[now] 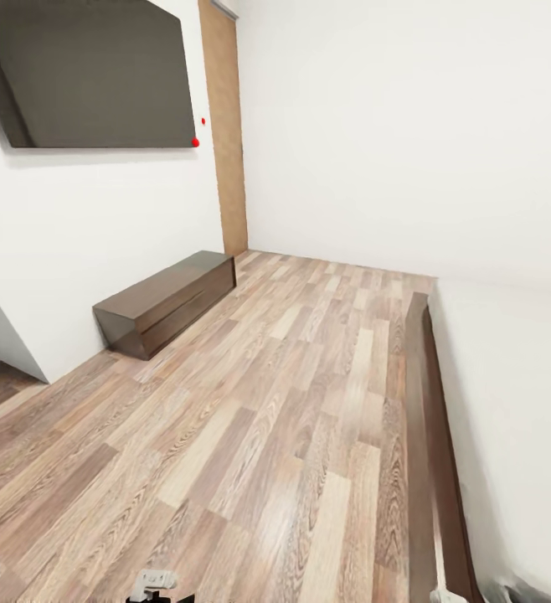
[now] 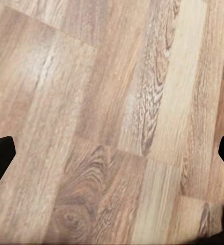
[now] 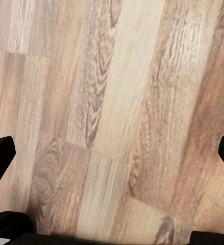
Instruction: In the bedroom, move the book from the bed onto either nightstand, and place the two sandals side by side next to the bed.
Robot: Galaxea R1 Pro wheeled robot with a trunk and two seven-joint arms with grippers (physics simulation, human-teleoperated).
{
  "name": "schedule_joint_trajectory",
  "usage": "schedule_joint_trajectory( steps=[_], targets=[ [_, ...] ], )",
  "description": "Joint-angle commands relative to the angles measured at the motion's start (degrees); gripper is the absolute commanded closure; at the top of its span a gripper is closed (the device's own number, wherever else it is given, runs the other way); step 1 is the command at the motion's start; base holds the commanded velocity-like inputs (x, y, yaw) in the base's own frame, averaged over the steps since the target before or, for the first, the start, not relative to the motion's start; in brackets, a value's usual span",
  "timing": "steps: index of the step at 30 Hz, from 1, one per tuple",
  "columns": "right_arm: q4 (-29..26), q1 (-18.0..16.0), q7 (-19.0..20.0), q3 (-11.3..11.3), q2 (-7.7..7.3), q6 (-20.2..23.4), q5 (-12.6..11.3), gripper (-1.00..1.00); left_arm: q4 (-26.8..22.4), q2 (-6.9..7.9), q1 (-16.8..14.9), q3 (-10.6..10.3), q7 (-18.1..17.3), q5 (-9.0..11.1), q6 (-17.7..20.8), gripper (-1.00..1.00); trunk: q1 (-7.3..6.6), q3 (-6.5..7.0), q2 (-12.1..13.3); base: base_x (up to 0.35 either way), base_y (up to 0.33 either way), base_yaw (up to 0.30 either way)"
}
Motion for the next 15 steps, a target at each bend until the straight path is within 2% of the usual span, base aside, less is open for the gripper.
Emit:
schedule_joint_trajectory(
  steps=[1,15],
  targets=[
    [-0.1,0.0,0.3,-0.5,0.01,0.1,0.6,-1.0,0.1,0.0,-0.1,0.3,-0.3,0.1,0.0,-1.0,-0.01,-0.05,0.0,0.0,0.0,0.29],
    [-0.1,0.0,0.3,-0.5,0.01,0.1,0.5,-1.0,0.1,0.0,-0.1,0.3,-0.3,0.1,0.0,-1.0,-0.01,-0.05,0.0,0.0,0.0,0.29]
  ],
)
